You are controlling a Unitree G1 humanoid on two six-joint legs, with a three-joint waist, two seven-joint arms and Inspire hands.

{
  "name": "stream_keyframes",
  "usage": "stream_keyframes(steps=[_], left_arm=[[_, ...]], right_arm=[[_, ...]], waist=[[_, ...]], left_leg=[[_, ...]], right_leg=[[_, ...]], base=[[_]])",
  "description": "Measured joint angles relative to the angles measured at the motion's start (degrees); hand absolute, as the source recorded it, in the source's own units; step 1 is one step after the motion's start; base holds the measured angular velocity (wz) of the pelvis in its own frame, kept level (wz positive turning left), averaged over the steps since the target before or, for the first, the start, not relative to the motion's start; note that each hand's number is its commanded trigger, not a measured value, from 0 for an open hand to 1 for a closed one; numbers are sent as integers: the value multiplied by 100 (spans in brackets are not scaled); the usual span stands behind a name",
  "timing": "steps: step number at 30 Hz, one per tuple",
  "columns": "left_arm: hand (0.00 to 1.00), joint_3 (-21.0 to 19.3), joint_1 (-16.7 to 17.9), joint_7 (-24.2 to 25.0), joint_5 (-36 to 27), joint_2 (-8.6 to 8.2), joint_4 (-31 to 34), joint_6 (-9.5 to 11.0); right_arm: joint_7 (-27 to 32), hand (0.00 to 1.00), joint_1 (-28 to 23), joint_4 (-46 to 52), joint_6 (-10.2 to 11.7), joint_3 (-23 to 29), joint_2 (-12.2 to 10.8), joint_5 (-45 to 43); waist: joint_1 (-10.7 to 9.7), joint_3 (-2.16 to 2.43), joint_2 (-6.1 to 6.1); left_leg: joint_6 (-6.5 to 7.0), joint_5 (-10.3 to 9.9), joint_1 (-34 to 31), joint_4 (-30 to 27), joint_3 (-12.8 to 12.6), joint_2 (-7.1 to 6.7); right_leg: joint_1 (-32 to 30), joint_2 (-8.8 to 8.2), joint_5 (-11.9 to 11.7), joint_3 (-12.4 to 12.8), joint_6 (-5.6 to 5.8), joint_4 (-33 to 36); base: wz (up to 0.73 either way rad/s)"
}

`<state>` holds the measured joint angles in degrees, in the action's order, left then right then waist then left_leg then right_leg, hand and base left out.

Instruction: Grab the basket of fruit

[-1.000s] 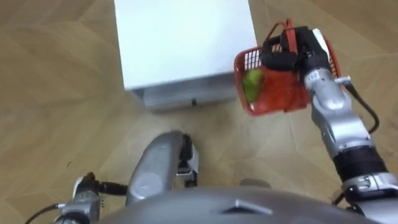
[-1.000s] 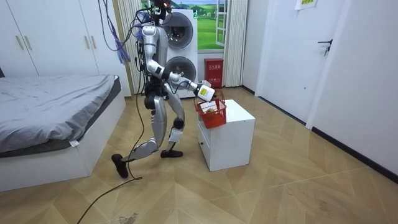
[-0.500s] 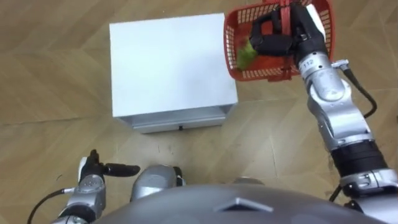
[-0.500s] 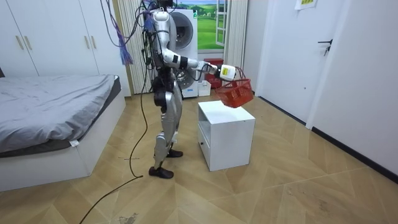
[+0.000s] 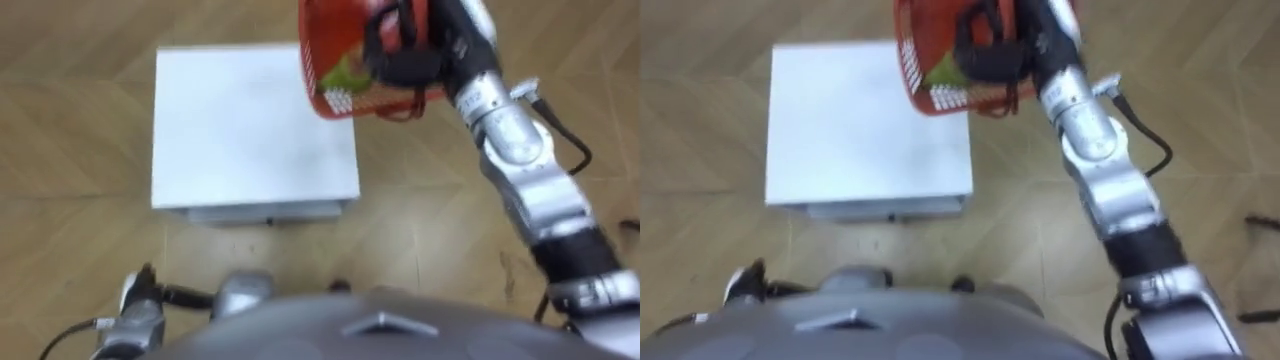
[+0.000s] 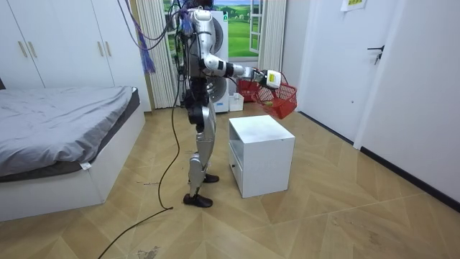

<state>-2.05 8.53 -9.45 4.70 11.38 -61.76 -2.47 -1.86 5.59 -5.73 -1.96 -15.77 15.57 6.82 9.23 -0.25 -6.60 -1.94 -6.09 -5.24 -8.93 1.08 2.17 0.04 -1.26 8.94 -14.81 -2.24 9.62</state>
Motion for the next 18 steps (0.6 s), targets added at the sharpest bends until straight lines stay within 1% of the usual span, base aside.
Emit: stream_keyframes(steps=[1,2,3,4,5,6,7,8,11,12,13,15,18], left_arm=[[0,0,-2,8,10,-26,-24,-29],[0,2,3,10,42,-47,-46,-29],[0,6,2,13,168,-73,-160,-33],[0,11,6,14,230,-79,-248,-46],[0,12,17,15,231,-79,-255,-67],[0,13,30,21,232,-89,-256,-92],[0,12,39,37,240,-98,-254,-94],[0,12,41,43,245,-96,-259,-99],[0,9,71,54,283,-100,-262,-138],[0,10,78,91,335,-115,-259,-151],[0,14,78,133,433,-125,-247,-181],[0,21,76,148,518,-127,-239,-222],[0,32,103,163,503,-102,-269,-254]], right_arm=[[-109,100,0,-49,10,-64,-20,4],[-158,100,4,-112,20,-84,-36,6],[-218,100,6,-311,24,-94,-118,4],[-243,100,6,-473,24,-94,-210,4],[-256,100,6,-528,22,-99,-242,5],[-281,100,6,-588,22,-104,-264,12],[-304,100,17,-627,22,-101,-266,28],[-314,100,38,-680,23,-104,-274,69],[-311,100,85,-1117,-14,-105,-404,217],[-309,100,85,-1235,-21,-106,-434,222],[-309,100,98,-1350,-22,-121,-433,221],[-309,100,131,-1531,-25,-144,-433,219],[-309,100,309,-1947,-26,-315,-436,253]], waist=[[67,-11,-20],[91,-29,0],[138,-32,0],[184,-38,4],[198,-34,-3],[224,-61,26],[247,-101,76],[243,-114,85],[250,-113,80],[271,-113,78],[328,-111,71],[379,-106,60],[410,-104,32]], left_leg=[[3,-1,44,-2,23,-30],[4,-1,71,-1,74,-51],[6,-3,138,-5,101,-98],[36,-24,181,-5,98,-138],[51,-33,181,-5,91,-158],[65,-42,157,-6,85,-181],[89,-56,79,-24,83,-196],[95,-60,36,-39,83,-207],[122,-53,-165,-77,76,-238],[152,-53,-238,-97,76,-250],[166,-44,-310,-126,71,-260],[191,-60,-421,-214,87,-278],[222,-61,-561,-301,81,-283]], right_leg=[[50,-22,2,-89,7,-3],[81,-36,1,-133,13,-9],[142,-85,23,-256,55,-20],[204,-125,64,-335,124,-17],[210,-148,86,-379,159,-7],[208,-168,99,-422,178,3],[182,-181,105,-434,188,6],[153,-190,111,-442,198,1],[-22,-219,117,-489,206,5],[-77,-234,122,-540,211,8],[-131,-251,123,-581,211,13],[-191,-265,128,-618,206,21],[-317,-284,135,-631,204,111]], base=[[13],[22],[19],[16],[14],[11],[11],[5],[6],[3],[0],[6],[4]])
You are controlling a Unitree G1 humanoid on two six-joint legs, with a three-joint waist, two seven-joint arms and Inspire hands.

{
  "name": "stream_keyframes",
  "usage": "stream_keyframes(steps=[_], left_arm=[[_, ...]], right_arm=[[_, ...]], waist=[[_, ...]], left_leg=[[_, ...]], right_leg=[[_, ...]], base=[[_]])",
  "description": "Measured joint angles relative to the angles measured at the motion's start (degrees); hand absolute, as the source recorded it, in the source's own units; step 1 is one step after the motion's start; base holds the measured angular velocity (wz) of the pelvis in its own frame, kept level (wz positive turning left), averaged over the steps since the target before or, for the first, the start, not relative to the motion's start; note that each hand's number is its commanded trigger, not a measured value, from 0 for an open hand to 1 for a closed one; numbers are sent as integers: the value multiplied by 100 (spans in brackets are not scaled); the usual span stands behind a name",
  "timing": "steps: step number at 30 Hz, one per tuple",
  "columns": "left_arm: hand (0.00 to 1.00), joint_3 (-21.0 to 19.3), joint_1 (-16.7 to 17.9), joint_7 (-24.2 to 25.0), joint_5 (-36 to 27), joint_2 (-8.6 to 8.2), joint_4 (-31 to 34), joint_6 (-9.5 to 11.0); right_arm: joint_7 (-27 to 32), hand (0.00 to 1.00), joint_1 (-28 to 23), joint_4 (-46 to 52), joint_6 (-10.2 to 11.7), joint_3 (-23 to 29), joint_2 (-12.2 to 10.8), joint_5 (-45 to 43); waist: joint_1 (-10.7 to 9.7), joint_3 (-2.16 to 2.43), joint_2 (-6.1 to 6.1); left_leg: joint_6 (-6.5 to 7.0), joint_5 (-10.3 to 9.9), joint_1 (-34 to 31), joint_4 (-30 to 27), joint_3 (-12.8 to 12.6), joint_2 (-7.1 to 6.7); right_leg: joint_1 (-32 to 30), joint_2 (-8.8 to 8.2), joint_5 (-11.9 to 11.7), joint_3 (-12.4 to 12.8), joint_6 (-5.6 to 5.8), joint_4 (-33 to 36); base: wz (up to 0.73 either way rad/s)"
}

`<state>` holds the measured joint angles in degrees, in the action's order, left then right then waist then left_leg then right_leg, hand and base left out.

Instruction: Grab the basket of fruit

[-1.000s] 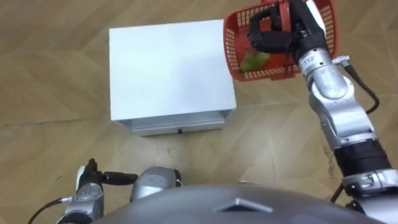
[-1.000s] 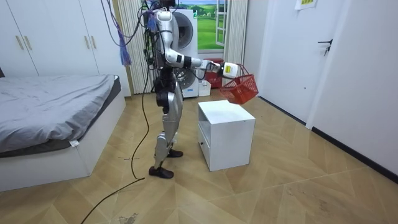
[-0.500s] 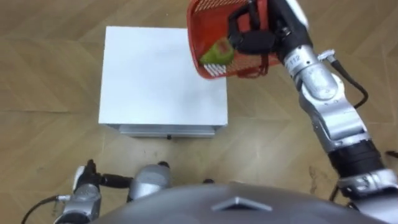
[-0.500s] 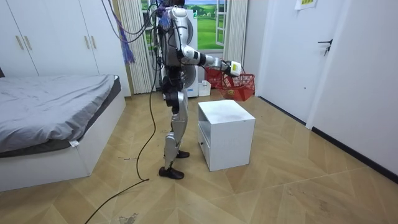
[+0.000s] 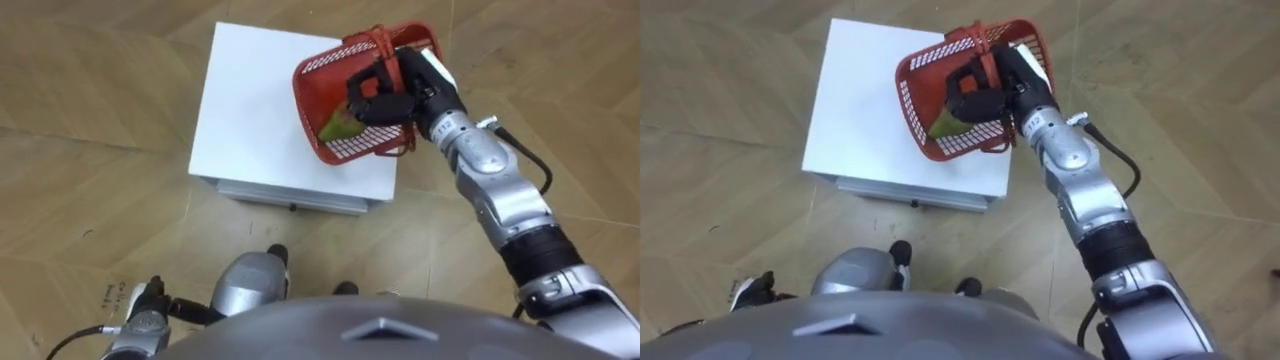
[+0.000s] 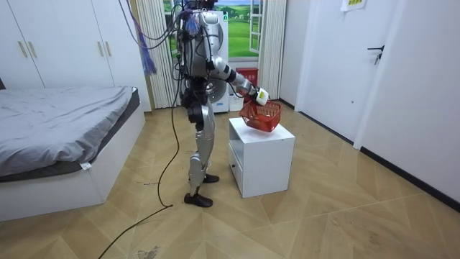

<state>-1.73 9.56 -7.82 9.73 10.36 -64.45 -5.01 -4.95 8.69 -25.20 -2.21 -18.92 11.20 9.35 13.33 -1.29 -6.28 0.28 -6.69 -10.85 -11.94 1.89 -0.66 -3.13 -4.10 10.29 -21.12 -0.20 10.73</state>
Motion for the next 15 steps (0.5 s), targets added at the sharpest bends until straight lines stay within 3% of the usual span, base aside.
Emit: stream_keyframes(steps=[15], left_arm=[[0,487,3,447,-11,127,-222,-22]], right_arm=[[296,100,540,-1284,-9,-202,-219,331]], waist=[[138,-23,20]], left_leg=[[53,-26,-585,-305,222,-70]], right_leg=[[-334,-47,-1,-228,-1,118]], base=[[8]])
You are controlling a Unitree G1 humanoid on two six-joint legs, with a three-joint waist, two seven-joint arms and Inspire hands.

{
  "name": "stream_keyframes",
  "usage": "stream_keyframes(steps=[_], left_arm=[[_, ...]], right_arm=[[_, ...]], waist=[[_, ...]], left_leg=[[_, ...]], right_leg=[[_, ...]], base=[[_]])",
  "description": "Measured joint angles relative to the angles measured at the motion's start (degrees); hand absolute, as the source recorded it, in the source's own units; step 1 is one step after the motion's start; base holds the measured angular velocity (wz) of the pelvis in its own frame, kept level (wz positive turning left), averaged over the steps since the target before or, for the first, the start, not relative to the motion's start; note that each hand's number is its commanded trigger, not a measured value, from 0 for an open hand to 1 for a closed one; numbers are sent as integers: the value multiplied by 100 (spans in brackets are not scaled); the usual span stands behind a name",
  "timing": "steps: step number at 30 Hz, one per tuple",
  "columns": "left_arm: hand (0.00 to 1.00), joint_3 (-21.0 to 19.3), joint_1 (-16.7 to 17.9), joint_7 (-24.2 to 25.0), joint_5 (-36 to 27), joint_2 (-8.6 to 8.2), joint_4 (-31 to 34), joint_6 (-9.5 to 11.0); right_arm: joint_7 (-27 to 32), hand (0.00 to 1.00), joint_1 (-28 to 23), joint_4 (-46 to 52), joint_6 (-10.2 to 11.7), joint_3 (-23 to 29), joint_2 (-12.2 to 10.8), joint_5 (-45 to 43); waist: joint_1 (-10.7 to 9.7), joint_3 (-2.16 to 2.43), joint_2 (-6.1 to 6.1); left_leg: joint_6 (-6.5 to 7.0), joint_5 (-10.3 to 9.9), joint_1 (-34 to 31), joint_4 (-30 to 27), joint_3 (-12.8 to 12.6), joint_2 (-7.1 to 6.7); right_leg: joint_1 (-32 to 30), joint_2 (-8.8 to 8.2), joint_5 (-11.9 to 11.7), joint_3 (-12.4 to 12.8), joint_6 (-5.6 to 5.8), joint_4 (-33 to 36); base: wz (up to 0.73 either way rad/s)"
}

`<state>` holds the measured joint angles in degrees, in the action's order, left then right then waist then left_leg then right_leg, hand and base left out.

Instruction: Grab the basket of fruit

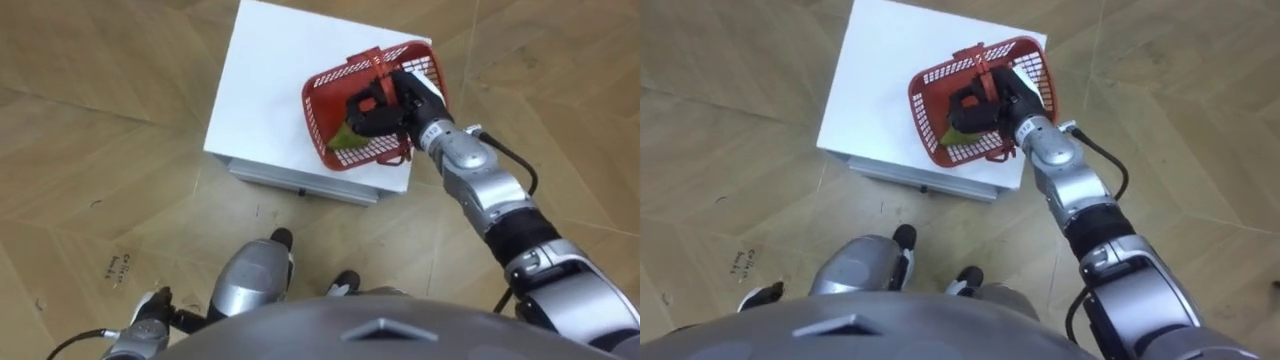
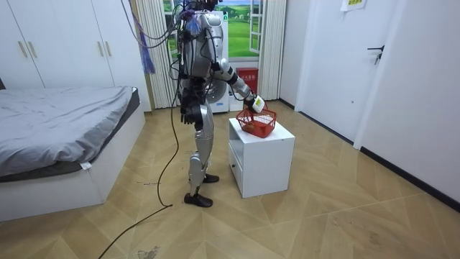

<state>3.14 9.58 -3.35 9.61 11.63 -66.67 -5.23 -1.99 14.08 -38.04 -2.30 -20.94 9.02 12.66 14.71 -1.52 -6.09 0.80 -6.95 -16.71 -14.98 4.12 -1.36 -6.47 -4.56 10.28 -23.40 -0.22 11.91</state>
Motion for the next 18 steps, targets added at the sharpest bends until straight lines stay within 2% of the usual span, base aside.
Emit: stream_keyframes(steps=[6,7,8,9,11,18], left_arm=[[0,0,-3,18,-6,41,12,15],[0,0,-10,18,-21,48,20,18],[0,-1,-11,18,-34,48,23,21],[0,1,-11,21,-51,47,24,23],[0,0,-8,33,-55,53,18,22],[0,30,-13,129,-56,68,28,2]], right_arm=[[0,100,77,-269,2,3,-5,-8],[1,72,86,-303,2,14,-2,4],[3,33,91,-325,1,23,0,4],[21,0,92,-337,1,26,14,4],[58,0,118,-341,1,36,24,8],[125,0,399,-704,1,100,45,24]], waist=[[-17,-20,37],[-23,-28,50],[-25,-32,56],[-24,-50,82],[-14,-69,116],[-12,-66,148]], left_leg=[[46,-8,-222,-137,48,-46],[57,-17,-274,-182,65,-54],[59,-19,-293,-194,76,-59],[72,-32,-321,-236,89,-67],[81,-48,-371,-263,106,-72],[176,-130,-558,-505,97,-138]], right_leg=[[-205,-57,16,-65,26,95],[-229,-62,20,-97,33,99],[-238,-66,20,-110,34,104],[-247,-81,31,-148,51,138],[-289,-95,37,-172,61,195],[-407,-136,54,-184,101,318]], base=[[7],[7],[10],[10],[4],[0]])
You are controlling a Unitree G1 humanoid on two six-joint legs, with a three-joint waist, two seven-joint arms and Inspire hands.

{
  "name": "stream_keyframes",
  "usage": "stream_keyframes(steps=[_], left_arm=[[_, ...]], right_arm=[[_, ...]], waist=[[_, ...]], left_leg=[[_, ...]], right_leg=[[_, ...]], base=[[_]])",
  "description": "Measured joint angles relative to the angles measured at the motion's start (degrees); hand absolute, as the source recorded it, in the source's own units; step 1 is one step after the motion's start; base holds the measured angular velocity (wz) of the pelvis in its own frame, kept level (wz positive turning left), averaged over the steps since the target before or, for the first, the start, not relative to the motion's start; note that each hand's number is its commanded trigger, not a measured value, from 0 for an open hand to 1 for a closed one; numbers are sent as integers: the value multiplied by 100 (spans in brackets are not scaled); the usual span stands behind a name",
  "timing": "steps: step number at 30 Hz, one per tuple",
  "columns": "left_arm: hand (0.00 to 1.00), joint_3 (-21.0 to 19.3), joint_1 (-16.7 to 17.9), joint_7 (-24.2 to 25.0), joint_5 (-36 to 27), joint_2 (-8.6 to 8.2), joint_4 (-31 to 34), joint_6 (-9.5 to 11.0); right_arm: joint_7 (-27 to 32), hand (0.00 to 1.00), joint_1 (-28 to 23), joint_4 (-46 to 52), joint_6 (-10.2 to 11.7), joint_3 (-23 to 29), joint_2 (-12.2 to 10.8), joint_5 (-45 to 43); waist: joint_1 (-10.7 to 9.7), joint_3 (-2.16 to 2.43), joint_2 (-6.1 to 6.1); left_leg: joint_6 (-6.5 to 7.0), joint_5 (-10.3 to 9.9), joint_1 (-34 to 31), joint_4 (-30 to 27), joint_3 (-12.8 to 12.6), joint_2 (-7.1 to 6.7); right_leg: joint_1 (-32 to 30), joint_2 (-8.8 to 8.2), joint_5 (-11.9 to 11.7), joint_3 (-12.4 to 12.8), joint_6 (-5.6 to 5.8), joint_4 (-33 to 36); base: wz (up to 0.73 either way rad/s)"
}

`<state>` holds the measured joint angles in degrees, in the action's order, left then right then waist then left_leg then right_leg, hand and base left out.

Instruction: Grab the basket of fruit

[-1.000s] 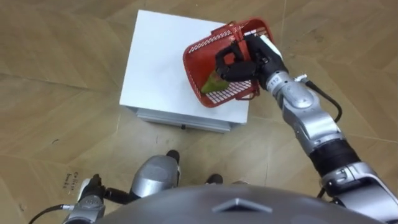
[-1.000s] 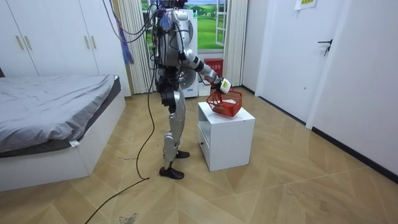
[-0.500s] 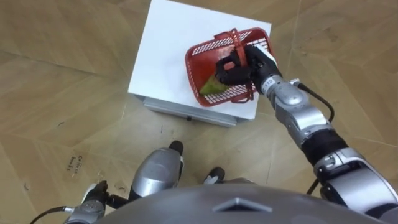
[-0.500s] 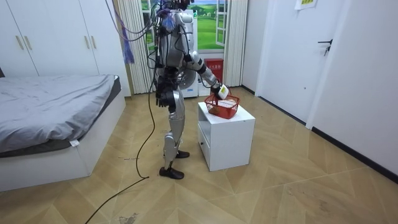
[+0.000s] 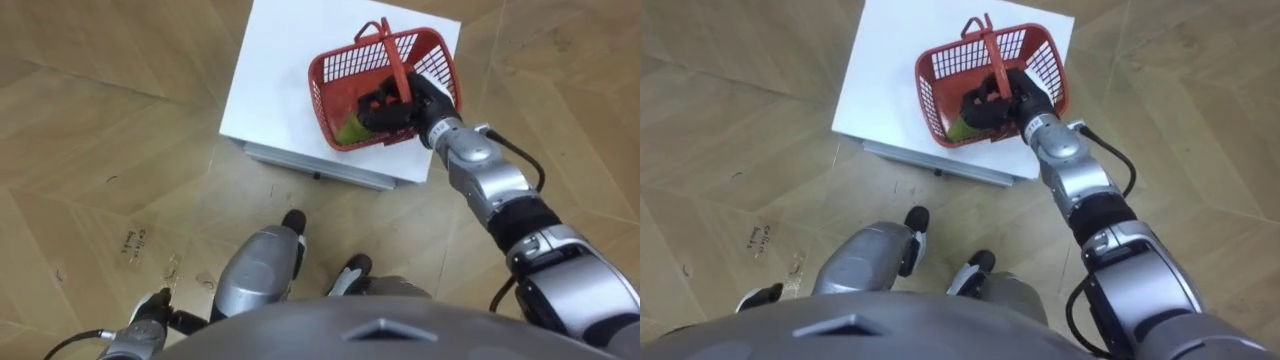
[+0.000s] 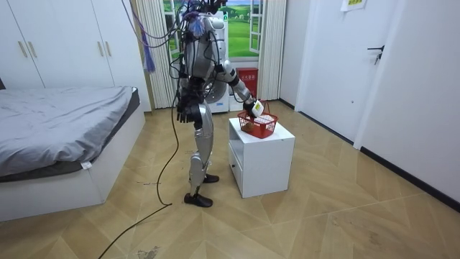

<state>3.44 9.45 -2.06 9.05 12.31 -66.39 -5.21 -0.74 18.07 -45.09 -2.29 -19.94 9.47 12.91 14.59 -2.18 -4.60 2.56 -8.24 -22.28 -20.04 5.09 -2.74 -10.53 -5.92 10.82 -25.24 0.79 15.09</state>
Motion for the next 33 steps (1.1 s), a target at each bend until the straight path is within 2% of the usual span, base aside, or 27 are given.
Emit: stream_keyframes(steps=[6,12,15,20,23,26,30,33], left_arm=[[0,113,-110,43,3,51,1,-72],[0,148,-164,52,-2,51,19,-71],[0,148,-166,47,-2,50,32,-63],[0,149,-166,46,-4,45,30,-59],[0,148,-166,30,-26,47,39,-53],[0,149,-167,9,-58,68,41,44],[0,146,-163,-27,-57,65,74,73],[0,127,-162,-25,-53,40,35,89]], right_arm=[[53,0,49,-138,-8,3,2,-7],[96,0,84,-150,-20,-1,3,-111],[139,0,85,-149,-20,12,1,-256],[137,0,85,-153,-20,88,-12,-386],[152,0,85,-155,-20,91,-17,-429],[257,0,52,-149,-18,89,-16,-452],[408,0,-114,146,-4,141,9,-527],[468,0,-315,309,125,242,13,-746]], waist=[[3,1,16],[8,7,77],[1,10,77],[2,20,57],[-4,43,13],[-23,70,-71],[-156,73,-198],[-224,77,-203]], left_leg=[[87,-86,-38,-176,-34,-12],[111,-99,-45,-220,-39,-32],[114,-100,-43,-224,-35,-55],[114,-99,-28,-220,-69,-52],[123,-98,14,-189,-175,-32],[124,-99,66,-168,-219,-22],[125,-107,156,-171,-251,2],[150,-139,315,-163,-345,16]], right_leg=[[-17,-40,-25,0,42,87],[-47,-80,-24,3,47,184],[-60,-113,16,9,109,244],[-63,-119,18,23,112,264],[-68,-123,18,110,112,263],[-52,-121,18,149,112,261],[32,-105,17,186,111,255],[143,-110,16,305,112,246]], base=[[-5],[0],[1],[-2],[-14],[-9],[-4],[-15]])
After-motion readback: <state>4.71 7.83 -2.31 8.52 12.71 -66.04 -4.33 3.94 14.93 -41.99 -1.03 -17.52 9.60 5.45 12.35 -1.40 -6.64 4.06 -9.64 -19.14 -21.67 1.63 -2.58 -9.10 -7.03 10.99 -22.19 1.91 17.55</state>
